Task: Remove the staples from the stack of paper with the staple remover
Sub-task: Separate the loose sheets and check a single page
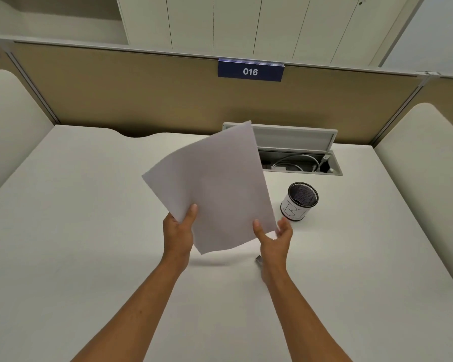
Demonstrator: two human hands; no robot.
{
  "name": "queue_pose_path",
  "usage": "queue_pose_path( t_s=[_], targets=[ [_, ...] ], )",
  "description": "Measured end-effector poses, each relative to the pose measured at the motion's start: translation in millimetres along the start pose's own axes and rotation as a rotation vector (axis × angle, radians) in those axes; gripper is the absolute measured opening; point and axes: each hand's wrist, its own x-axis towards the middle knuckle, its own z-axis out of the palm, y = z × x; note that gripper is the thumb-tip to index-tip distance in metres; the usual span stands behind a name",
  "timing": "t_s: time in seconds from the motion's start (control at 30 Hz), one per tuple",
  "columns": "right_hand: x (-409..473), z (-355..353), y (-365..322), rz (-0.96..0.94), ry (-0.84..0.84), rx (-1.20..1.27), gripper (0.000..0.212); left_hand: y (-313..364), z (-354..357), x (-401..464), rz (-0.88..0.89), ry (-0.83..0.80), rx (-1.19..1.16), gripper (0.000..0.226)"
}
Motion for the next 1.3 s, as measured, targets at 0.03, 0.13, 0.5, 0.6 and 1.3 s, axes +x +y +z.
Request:
queue_pose_path(
  t_s=[0.03,0.13,0.5,0.6,1.3],
  targets=[
    [-3.7,0.5,3.4,0.072,-0.046,0.123,0.074,-0.3,2.0,-1.0,-0.023,0.015,-0.033,0.014],
    [-14.0,3.3,8.6,0.175,-0.286,0.412,0.058,-2.6,8.2,-6.2,-0.104,0.038,-0.122,0.015],
    [11.3,-23.7,-13.6,-0.018,-0.158,0.12,0.025,-0.1,-23.7,-4.2,-0.204,-0.042,-0.269,0.038],
    [20.0,-35.7,-29.9,-0.123,-0.178,0.037,0.02,16.3,-43.4,13.7,-0.128,-0.092,-0.174,0.031],
    [41.7,-28.8,-33.6,-0.285,-0.309,-0.146,0.035,-3.5,-43.4,30.9,0.035,-0.19,0.267,0.029]
  ],
)
